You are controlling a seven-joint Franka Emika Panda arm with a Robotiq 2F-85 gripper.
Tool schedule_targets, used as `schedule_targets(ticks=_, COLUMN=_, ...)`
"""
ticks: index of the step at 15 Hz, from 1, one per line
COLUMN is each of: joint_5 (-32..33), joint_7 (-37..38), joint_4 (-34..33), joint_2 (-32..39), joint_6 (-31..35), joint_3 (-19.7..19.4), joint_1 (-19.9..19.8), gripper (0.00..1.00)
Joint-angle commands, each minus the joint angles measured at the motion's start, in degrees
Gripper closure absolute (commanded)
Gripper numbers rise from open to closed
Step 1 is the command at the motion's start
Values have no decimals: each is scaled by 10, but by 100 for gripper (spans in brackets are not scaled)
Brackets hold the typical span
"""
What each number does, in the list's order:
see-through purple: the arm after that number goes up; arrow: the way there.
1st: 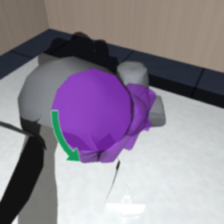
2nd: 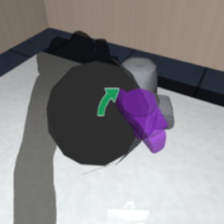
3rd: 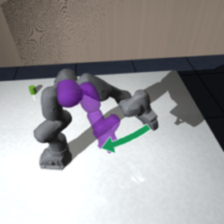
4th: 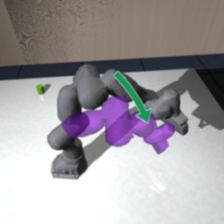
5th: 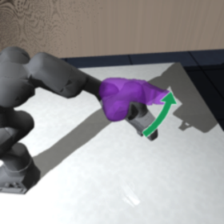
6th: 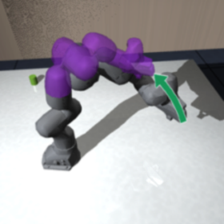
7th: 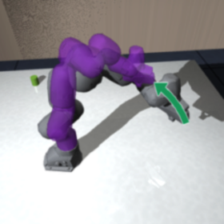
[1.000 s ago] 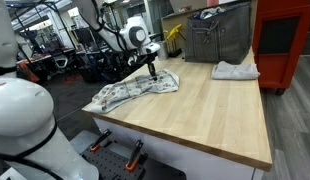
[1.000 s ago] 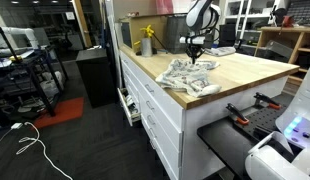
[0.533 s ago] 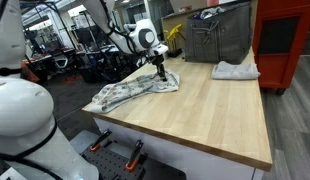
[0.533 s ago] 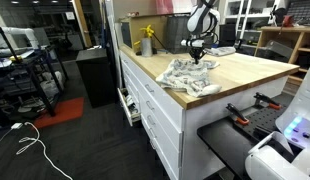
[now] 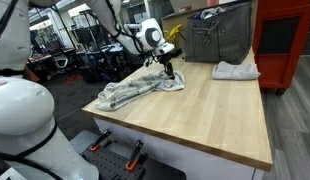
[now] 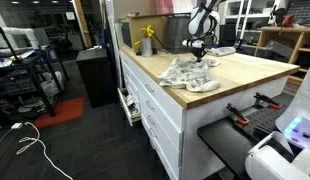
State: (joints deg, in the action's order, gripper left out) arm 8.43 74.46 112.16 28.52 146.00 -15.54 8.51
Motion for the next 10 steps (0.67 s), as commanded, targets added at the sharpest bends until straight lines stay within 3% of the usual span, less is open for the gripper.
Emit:
schedule_targets(ticks=1, joint_5=33, joint_7=61, joint_4=-36, joint_2=91, joint_6=15, joint_3=-35, joint_1=-5, gripper=100)
schedule_targets(ticks=10, joint_5=60, joint_7=130, joint_4=-90, joint_2=133, joint_6=-55, joint_3=-73, joint_1=-20, gripper=100)
